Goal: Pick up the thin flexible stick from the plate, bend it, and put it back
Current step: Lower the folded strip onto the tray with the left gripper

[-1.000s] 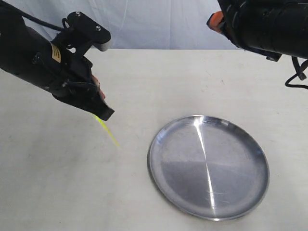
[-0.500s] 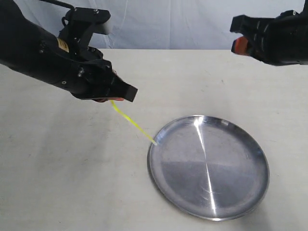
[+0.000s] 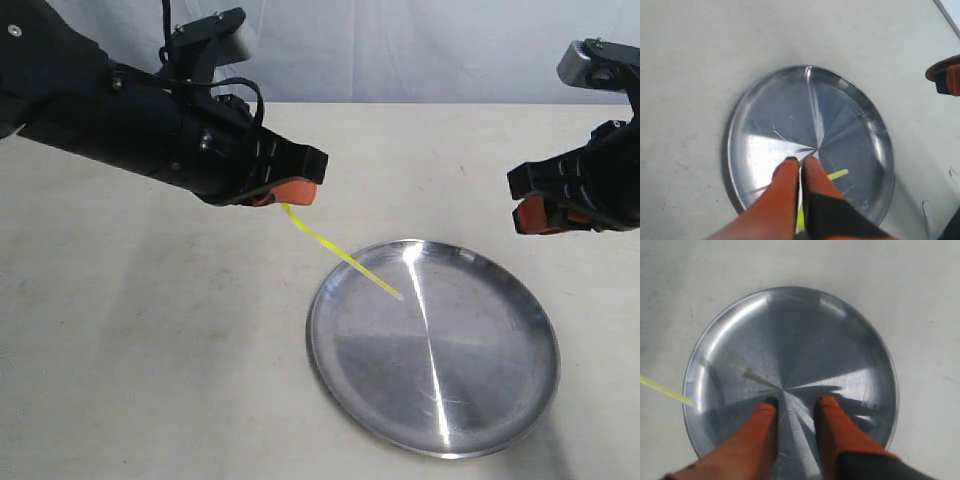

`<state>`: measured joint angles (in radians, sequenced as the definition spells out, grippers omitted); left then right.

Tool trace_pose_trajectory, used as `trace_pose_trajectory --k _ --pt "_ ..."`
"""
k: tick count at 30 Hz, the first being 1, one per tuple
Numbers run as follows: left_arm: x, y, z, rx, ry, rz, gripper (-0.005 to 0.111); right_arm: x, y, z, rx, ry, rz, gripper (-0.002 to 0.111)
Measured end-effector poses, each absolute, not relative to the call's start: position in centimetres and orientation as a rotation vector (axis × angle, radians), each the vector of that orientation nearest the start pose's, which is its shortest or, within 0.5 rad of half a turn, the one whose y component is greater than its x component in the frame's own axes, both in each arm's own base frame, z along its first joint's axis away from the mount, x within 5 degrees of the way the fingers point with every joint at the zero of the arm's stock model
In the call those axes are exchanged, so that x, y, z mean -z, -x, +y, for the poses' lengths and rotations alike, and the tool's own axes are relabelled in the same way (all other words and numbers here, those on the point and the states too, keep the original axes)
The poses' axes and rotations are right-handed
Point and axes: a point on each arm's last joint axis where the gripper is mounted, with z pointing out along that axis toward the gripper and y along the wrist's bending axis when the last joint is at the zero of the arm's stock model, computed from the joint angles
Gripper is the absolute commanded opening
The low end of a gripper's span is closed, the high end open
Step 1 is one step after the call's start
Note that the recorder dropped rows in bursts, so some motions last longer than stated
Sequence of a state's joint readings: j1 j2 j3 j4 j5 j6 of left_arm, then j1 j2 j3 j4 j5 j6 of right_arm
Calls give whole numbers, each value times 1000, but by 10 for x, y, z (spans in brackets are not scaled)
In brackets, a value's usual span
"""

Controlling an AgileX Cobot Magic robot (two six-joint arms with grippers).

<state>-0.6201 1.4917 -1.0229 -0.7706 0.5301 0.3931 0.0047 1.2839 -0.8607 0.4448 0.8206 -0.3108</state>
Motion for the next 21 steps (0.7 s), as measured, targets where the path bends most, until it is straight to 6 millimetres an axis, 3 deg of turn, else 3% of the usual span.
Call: trace_pose_trajectory --k 21 --pt "-212 -265 -244 1080 -499 2447 0 -262 -237 24 -333 116 2703 45"
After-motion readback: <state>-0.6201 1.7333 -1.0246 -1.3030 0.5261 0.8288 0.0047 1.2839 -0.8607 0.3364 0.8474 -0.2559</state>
